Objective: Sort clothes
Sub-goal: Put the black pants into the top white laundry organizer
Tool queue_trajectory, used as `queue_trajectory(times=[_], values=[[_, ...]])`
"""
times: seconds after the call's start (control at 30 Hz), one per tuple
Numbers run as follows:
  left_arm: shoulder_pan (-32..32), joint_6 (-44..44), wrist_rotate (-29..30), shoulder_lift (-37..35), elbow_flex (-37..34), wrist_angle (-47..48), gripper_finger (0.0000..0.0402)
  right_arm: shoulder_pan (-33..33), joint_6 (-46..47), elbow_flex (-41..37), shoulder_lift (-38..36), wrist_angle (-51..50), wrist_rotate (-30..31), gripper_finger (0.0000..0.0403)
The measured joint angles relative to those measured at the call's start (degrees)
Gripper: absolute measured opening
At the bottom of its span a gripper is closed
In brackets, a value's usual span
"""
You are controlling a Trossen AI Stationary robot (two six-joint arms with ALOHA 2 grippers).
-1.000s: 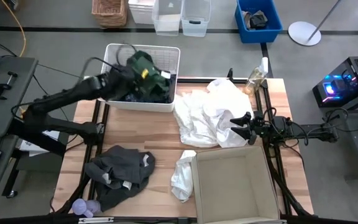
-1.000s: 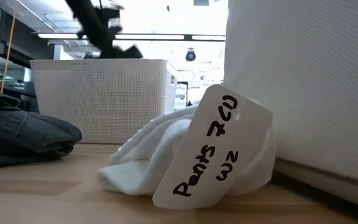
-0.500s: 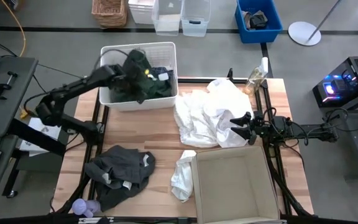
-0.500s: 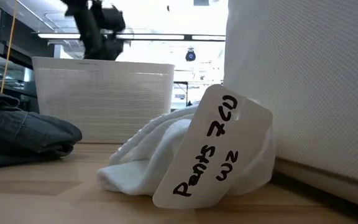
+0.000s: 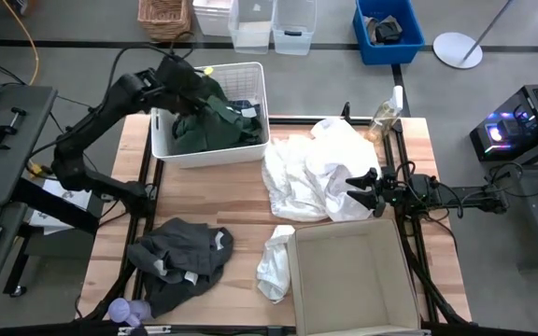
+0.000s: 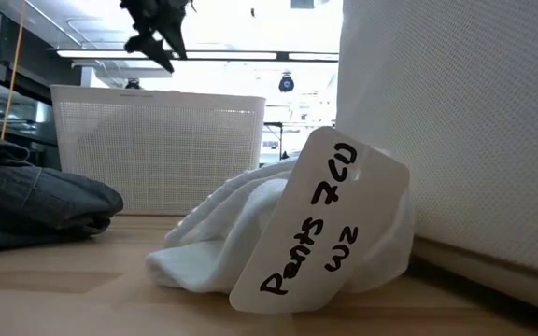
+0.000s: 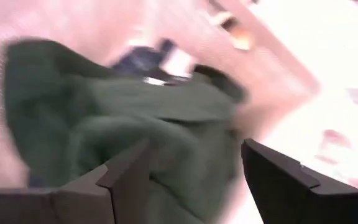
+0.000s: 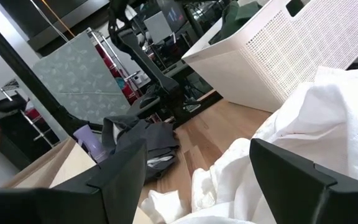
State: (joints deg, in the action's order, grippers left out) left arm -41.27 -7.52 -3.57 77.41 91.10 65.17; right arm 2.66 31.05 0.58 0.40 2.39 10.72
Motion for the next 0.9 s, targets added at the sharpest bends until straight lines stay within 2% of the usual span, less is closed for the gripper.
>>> queue_trajectory(times=[0.1, 0.13, 0.2, 0.3, 0.43, 0.53, 0.63, 0.77, 0.9], values=[[1.7, -0.1, -11.6, -2.4, 0.5, 3.3, 0.0238, 0.0, 0.0, 0.0, 0.0, 0.0, 0.0, 0.0279], [3.5, 0.0, -14.0, -3.6, 0.5, 4.4, 0.0238, 0.0, 0.0, 0.0, 0.0, 0.0, 0.0, 0.0279], [9.3, -0.5, -14.7, -5.9, 0.6, 7.7, 0.0238, 0.0, 0.0, 0.0, 0.0, 0.0, 0.0, 0.0279], [20.6, -3.8, -10.2, -9.2, 0.6, 13.1, 0.0239, 0.0, 0.0, 0.0, 0.0, 0.0, 0.0, 0.0279], [40.3, -12.6, -0.7, -11.9, -0.5, 16.7, 0.0239, 0.0, 0.0, 0.0, 0.0, 0.0, 0.0, 0.0279], [54.7, -20.6, 5.1, -12.2, -3.9, 17.1, 0.0239, 0.0, 0.0, 0.0, 0.0, 0.0, 0.0, 0.0279], [67.2, -27.5, 7.5, -11.0, -9.4, 16.9, 0.0239, 0.0, 0.0, 0.0, 0.0, 0.0, 0.0, 0.0279], [79.6, -31.7, 7.3, -6.7, -16.8, 15.3, 0.0239, 0.0, 0.0, 0.0, 0.0, 0.0, 0.0, 0.0279], [85.0, -32.2, 7.4, -1.1, -21.7, 12.5, 0.0239, 0.0, 0.0, 0.0, 0.0, 0.0, 0.0, 0.0279]])
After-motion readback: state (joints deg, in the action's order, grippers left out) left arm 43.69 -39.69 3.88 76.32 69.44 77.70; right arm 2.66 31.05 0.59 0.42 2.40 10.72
